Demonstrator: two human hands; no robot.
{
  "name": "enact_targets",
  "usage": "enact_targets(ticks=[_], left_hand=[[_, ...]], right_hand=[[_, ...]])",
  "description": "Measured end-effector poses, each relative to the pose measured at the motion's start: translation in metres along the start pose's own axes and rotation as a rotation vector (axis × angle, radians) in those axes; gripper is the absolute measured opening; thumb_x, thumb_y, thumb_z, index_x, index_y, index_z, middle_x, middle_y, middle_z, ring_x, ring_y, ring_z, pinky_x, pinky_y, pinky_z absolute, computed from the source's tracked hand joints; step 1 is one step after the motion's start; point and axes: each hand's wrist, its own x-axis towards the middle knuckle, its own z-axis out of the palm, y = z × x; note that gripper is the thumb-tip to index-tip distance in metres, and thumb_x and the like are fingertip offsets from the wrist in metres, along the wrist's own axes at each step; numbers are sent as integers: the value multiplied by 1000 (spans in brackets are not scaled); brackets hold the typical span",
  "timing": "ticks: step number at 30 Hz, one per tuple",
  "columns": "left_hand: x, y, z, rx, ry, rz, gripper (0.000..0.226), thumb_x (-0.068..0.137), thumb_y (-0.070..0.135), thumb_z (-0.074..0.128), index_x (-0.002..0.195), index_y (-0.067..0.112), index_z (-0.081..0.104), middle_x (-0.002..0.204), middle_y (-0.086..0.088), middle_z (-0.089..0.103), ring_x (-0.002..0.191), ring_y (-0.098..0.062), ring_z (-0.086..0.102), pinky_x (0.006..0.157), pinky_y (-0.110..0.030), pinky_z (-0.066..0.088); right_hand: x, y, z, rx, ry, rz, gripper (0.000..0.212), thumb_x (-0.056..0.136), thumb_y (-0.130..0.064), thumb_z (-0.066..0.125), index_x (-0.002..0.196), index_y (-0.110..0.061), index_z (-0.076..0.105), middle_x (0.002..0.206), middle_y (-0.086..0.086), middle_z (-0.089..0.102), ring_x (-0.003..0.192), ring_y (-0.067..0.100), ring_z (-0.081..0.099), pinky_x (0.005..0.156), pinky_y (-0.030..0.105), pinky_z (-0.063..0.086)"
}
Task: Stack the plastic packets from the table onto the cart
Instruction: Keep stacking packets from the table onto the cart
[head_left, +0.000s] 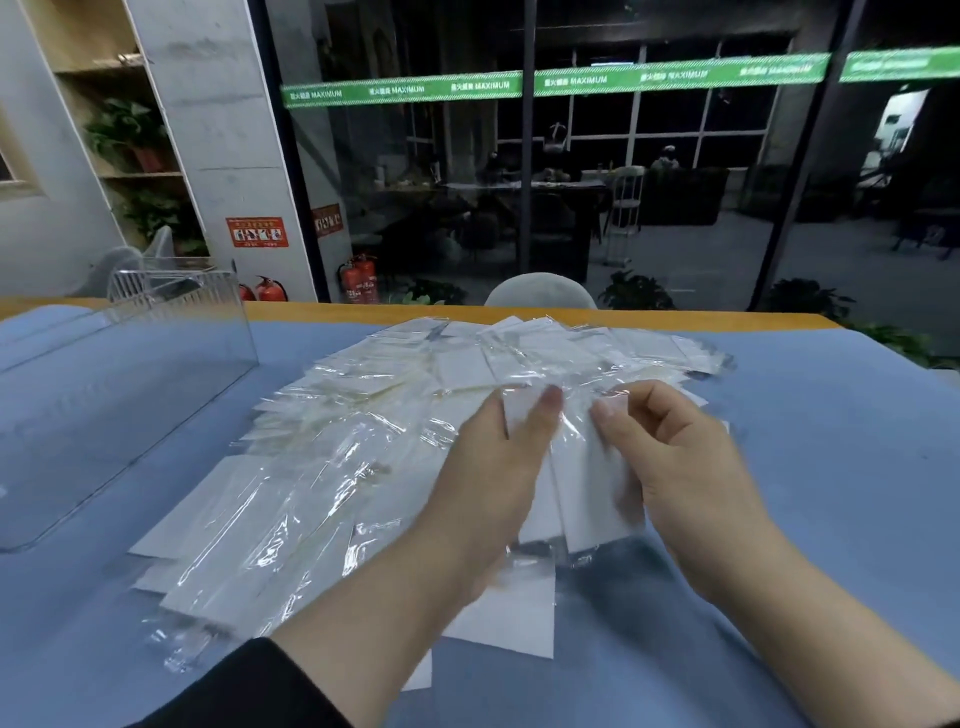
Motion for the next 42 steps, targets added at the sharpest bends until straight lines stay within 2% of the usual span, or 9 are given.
enact_targets(ticks=[5,10,13,16,22,26,29,33,42], left_hand=[[-1,1,4,1,72,13,16,101,44,56,104,32,66,103,9,76,99,-12,72,95,-41,56],[-4,8,1,232,54,110,31,102,52,47,121,29,55,128,6,55,117,-8,53,100,-26,42],[-9,31,-33,366,199,196,33,100,51,52,126,30,53,126,7,51,114,-8,53,99,-31,47],[-16,52,-100,662,232,25,50,95,58,56,140,37,44,135,9,53,115,-14,57,97,-38,50],[-48,37,-203,1274,154,-424,106,71,90,52,155,33,24,142,5,56,125,-26,55,91,-34,44],[-54,10,-204,1279,131,-462,118,53,100,47,152,40,23,150,5,48,138,-26,45,109,-48,40],[-54,3,-204,1296,171,-483,124,61,98,50,158,33,9,162,1,29,150,-22,28,116,-54,28],[-43,1,-207,1259,198,-465,133,63,94,55,158,30,-13,161,-4,33,144,-29,38,113,-55,34],[-31,0,-214,1233,269,-441,114,67,95,49,156,30,18,152,-9,39,140,-32,39,111,-54,37]], right_hand=[[-6,-1,2,140,-130,114,26,90,-27,69,115,-30,62,76,3,65,50,12,51,43,21,38],[-12,1,6,-30,-233,86,6,91,-22,70,96,-22,73,67,-7,67,50,10,49,52,22,38],[-11,-5,6,-116,-220,102,10,85,-28,76,95,-26,75,76,-2,72,59,32,54,64,36,47],[-6,-16,13,-149,-235,100,4,88,-20,74,91,-20,75,65,-4,68,52,15,51,53,22,44],[-9,-27,70,-265,-330,59,10,90,-28,73,90,-17,74,74,-2,73,58,13,64,55,29,50],[-20,-4,94,-366,-395,68,16,91,-34,72,88,-19,70,74,-1,71,62,17,62,62,32,46],[-23,4,89,-340,-386,103,18,92,-38,70,89,-20,70,78,4,73,61,20,63,62,32,45],[-26,6,87,-346,-352,83,19,93,-38,69,86,-20,67,61,-8,64,49,8,52,47,20,39],[-25,8,87,-308,-366,75,18,94,-36,68,87,-19,66,59,-8,60,47,8,50,44,18,36]])
